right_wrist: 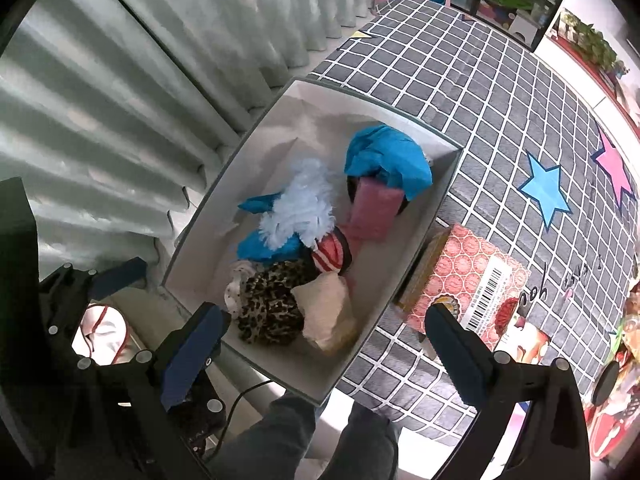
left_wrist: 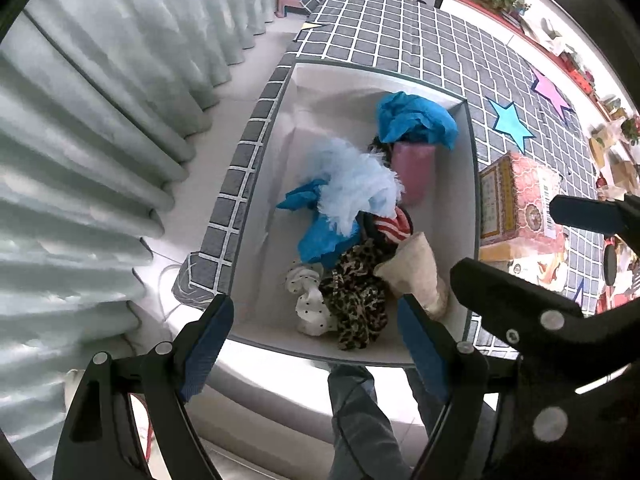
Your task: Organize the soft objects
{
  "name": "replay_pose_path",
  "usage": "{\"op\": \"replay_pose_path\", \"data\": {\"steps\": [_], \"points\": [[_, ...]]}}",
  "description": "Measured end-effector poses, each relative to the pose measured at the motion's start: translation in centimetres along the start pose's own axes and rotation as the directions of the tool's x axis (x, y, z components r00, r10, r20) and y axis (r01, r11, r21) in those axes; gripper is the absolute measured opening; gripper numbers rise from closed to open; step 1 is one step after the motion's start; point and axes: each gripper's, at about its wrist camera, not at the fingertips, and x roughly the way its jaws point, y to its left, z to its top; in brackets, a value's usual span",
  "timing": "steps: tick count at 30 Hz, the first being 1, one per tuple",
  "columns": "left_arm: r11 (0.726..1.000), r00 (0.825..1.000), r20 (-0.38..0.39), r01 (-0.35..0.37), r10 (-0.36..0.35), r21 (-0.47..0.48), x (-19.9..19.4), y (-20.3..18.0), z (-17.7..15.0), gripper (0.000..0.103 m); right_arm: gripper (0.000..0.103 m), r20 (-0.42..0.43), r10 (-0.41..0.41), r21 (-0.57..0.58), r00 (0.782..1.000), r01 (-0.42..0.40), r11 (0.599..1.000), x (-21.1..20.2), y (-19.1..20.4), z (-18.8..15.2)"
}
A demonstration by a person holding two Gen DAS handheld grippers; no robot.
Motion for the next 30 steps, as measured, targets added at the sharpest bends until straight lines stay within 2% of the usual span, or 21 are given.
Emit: {"op": "replay_pose_path", "data": {"steps": [17,30], "points": [[1.000,1.000,-0.004,0.002,-0.002,0.025,-0.3,0.5,0.0,0.086,0.102,-0.013,-0.016,0.008,1.000,0.017,1.000,0.4,0.7,0.0],[0.995,1.000,-0.008,-0.023,0.023,0.096,0.2,0.7,-0.1,0.086,0.102,-0.026,-0.060,0.014,0.998,0.061,0.998,1.3,0.8,-0.4]]}}
